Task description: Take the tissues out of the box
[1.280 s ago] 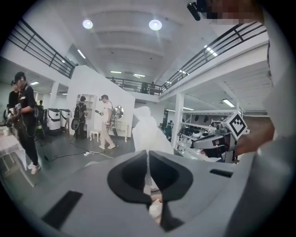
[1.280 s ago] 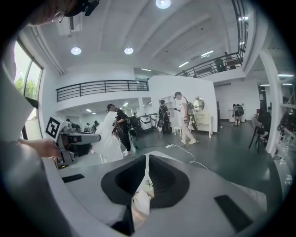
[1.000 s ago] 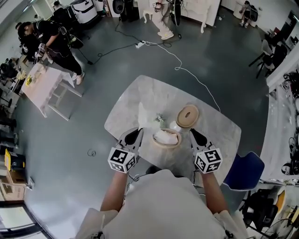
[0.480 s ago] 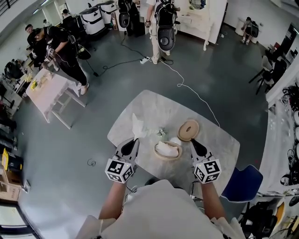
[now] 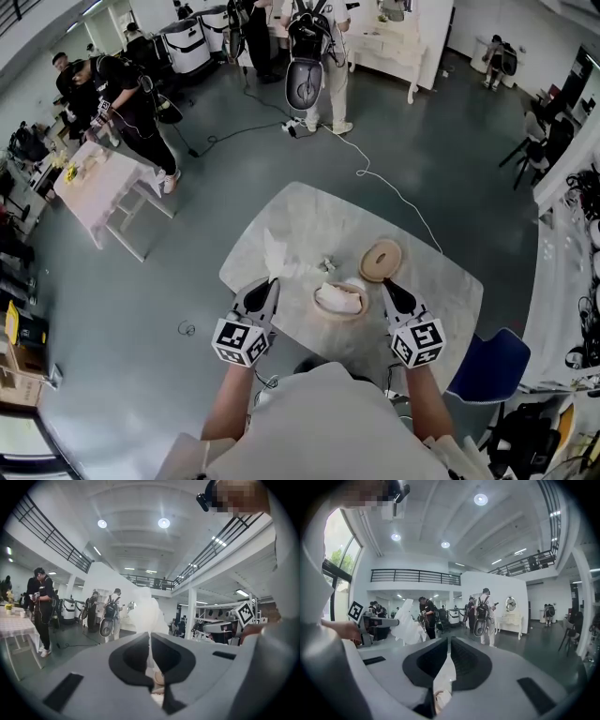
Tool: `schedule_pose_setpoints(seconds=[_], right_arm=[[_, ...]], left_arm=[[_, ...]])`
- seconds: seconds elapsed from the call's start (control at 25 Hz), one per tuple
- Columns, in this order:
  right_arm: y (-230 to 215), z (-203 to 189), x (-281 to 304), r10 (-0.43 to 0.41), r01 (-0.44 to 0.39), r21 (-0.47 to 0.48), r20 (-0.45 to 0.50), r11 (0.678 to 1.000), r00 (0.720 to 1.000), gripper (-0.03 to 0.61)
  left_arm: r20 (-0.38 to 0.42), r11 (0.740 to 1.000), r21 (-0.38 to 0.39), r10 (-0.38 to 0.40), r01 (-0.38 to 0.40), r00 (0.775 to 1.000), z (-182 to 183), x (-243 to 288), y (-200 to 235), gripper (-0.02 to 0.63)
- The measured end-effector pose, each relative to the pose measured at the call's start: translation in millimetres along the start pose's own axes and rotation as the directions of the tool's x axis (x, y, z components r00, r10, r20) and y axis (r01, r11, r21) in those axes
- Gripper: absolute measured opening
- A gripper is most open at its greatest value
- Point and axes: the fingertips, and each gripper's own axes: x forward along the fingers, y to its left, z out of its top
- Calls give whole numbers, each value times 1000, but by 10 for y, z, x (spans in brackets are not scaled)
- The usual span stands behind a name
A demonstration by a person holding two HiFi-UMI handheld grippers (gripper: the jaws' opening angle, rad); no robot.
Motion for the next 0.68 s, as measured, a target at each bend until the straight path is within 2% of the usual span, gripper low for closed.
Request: schedule_pose_setpoints(seconds=[0.68], right_arm=[[23, 3, -163, -9, 9, -5, 5, 1000, 1000, 44]], left_arm=[[12, 999, 2, -40, 40, 999, 20, -25, -132, 10]])
